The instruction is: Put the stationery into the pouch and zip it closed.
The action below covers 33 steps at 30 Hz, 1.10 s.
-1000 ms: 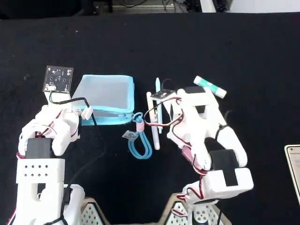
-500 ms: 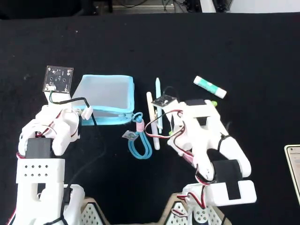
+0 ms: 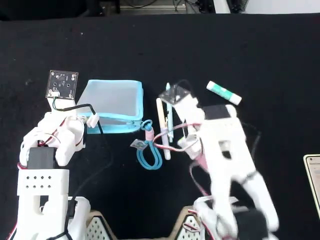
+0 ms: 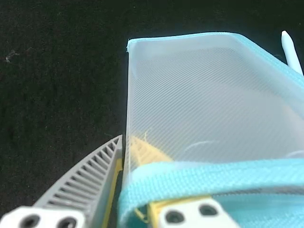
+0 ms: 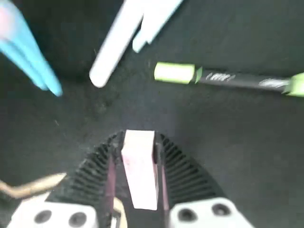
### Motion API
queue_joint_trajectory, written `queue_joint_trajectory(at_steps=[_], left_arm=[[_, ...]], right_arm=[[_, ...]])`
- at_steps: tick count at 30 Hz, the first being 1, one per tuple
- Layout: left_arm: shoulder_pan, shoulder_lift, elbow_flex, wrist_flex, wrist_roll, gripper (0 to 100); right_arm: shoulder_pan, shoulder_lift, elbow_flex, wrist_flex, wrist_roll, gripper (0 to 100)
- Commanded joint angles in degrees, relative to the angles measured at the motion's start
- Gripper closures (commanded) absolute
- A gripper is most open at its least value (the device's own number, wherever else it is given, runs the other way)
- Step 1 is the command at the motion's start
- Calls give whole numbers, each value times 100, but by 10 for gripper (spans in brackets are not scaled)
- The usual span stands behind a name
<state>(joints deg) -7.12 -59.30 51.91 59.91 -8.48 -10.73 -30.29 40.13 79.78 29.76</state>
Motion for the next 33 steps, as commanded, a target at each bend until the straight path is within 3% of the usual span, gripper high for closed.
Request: queue_joint_trajectory(at_steps=[1, 6, 11, 19, 25, 33], left_arm=[[-31, 0, -13, -62, 79, 971], [-31, 0, -13, -70, 79, 971], [-31, 0, -13, -70, 79, 971], [-40, 0, -13, -70, 79, 971], [-40, 0, -13, -70, 79, 971], [-40, 0, 40, -79, 79, 971]], right_arm=[[-747, -1490, -488, 114, -633, 987], [-2119, -2721, -734, 70, -1178, 987], [-3077, -2826, -769, -607, -1495, 987], [-3508, -2862, -57, -2884, -2145, 987], [-3833, -2870, 646, -4281, -2110, 987], [-3833, -2870, 1059, -5284, -2101, 987]])
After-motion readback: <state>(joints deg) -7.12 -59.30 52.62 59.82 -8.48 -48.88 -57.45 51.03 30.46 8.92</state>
